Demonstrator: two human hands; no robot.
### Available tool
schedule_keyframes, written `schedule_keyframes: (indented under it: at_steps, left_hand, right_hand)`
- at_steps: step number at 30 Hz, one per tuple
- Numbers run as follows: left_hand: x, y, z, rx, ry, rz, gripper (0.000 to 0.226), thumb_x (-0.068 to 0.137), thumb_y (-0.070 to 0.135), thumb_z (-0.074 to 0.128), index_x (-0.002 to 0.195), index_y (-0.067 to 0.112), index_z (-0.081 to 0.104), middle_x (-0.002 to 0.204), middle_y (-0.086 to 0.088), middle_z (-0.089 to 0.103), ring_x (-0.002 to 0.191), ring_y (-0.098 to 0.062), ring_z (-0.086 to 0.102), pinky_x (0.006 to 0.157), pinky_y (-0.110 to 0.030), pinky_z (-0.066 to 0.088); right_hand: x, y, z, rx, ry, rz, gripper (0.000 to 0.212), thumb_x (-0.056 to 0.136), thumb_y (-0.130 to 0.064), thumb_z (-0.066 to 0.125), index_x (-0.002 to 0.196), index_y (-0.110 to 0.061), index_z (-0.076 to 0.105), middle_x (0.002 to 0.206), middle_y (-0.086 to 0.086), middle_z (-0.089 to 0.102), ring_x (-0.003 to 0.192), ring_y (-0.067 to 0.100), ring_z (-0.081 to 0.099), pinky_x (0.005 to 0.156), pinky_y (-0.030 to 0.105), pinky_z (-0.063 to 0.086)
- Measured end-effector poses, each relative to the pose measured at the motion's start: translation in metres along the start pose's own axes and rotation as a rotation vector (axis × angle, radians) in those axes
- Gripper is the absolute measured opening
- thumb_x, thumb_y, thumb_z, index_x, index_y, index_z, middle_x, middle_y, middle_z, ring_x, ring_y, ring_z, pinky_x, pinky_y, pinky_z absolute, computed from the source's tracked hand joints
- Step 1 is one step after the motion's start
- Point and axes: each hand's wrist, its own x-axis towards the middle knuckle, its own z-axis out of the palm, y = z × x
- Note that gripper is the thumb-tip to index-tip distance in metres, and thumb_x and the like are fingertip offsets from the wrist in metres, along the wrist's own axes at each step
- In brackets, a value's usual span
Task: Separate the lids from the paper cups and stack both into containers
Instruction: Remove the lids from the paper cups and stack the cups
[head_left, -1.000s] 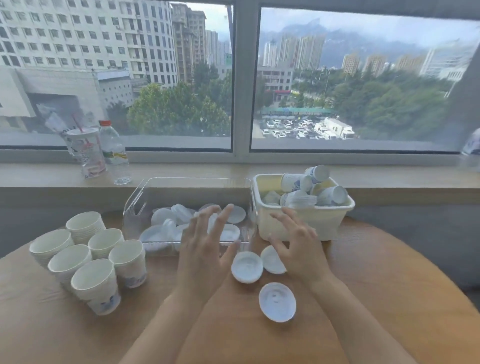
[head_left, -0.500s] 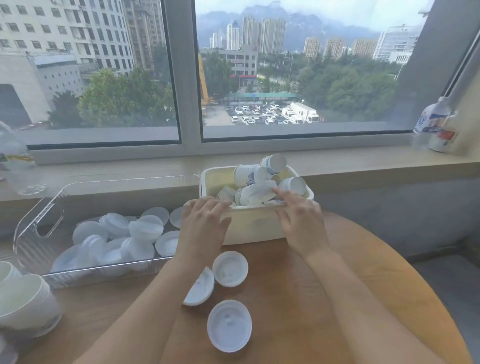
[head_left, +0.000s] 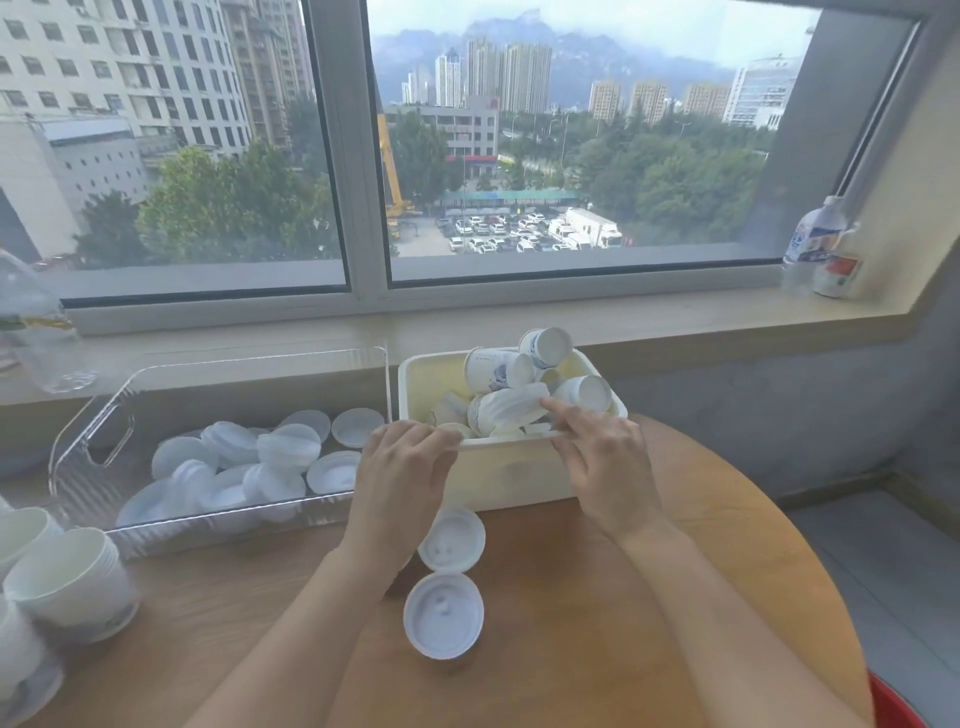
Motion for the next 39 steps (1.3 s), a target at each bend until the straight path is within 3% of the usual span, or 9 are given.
schedule_keyframes:
  at_steps: [9, 12, 15, 22, 30, 39]
  left_hand:
    - [-0.044, 0.029, -0.034, -0.012, -0.033, -0.041, 0.019, 0.090, 0.014, 0.081, 0.105, 0.025, 0.077, 0.090, 0.011, 0.072, 0.094, -0.022, 0.065, 0.079, -0.035, 0.039]
    - [-0.056, 0.032, -0.045, -0.001, -0.027, -0.051, 0.020, 0.090, 0.013, 0.082, 0.106, 0.025, 0.078, 0.092, 0.011, 0.073, 0.096, -0.022, 0.067, 0.080, -0.035, 0.038]
    - [-0.064, 0.037, -0.054, -0.003, -0.026, -0.053, 0.020, 0.089, 0.014, 0.082, 0.105, 0.025, 0.078, 0.091, 0.011, 0.072, 0.096, -0.022, 0.067, 0.080, -0.033, 0.035]
    - [-0.089, 0.045, -0.069, -0.026, 0.019, -0.044, 0.017, 0.094, 0.028, 0.064, 0.106, 0.027, 0.077, 0.092, 0.014, 0.071, 0.095, -0.019, 0.066, 0.081, -0.034, 0.042]
    - [-0.111, 0.045, -0.087, -0.045, 0.039, -0.076, 0.018, 0.092, 0.018, 0.079, 0.105, 0.029, 0.075, 0.095, 0.015, 0.071, 0.097, -0.016, 0.064, 0.083, -0.038, 0.043]
    - [-0.130, 0.049, -0.104, -0.069, 0.058, -0.037, 0.018, 0.100, 0.034, 0.055, 0.108, 0.031, 0.071, 0.093, 0.018, 0.067, 0.096, -0.014, 0.061, 0.083, -0.037, 0.044]
  right_hand:
    - [-0.052, -0.028, -0.034, 0.023, 0.010, 0.011, 0.045, 0.099, -0.013, 0.069, 0.138, -0.035, 0.063, 0.098, -0.017, 0.071, 0.093, 0.005, 0.064, 0.097, 0.039, 0.046]
    - [-0.062, -0.039, -0.040, 0.025, 0.006, 0.024, 0.047, 0.098, -0.011, 0.070, 0.138, -0.035, 0.063, 0.099, -0.019, 0.072, 0.091, -0.004, 0.056, 0.094, 0.032, 0.041]
    - [-0.073, -0.050, -0.047, 0.038, -0.004, 0.039, 0.049, 0.097, -0.010, 0.070, 0.138, -0.035, 0.064, 0.100, -0.017, 0.072, 0.094, 0.000, 0.059, 0.094, 0.025, 0.035]
    - [-0.092, -0.062, -0.061, 0.063, -0.030, 0.030, 0.046, 0.098, -0.013, 0.069, 0.138, -0.036, 0.064, 0.099, -0.019, 0.071, 0.096, 0.005, 0.063, 0.098, 0.035, 0.045]
    - [-0.114, -0.080, -0.060, 0.081, -0.033, 0.030, 0.048, 0.099, -0.013, 0.069, 0.137, -0.041, 0.061, 0.102, -0.022, 0.070, 0.102, 0.003, 0.066, 0.100, 0.036, 0.042]
    - [-0.126, -0.088, -0.062, 0.116, -0.031, 0.000, 0.046, 0.100, -0.013, 0.068, 0.137, -0.040, 0.062, 0.102, -0.019, 0.071, 0.102, 0.008, 0.067, 0.103, 0.040, 0.042]
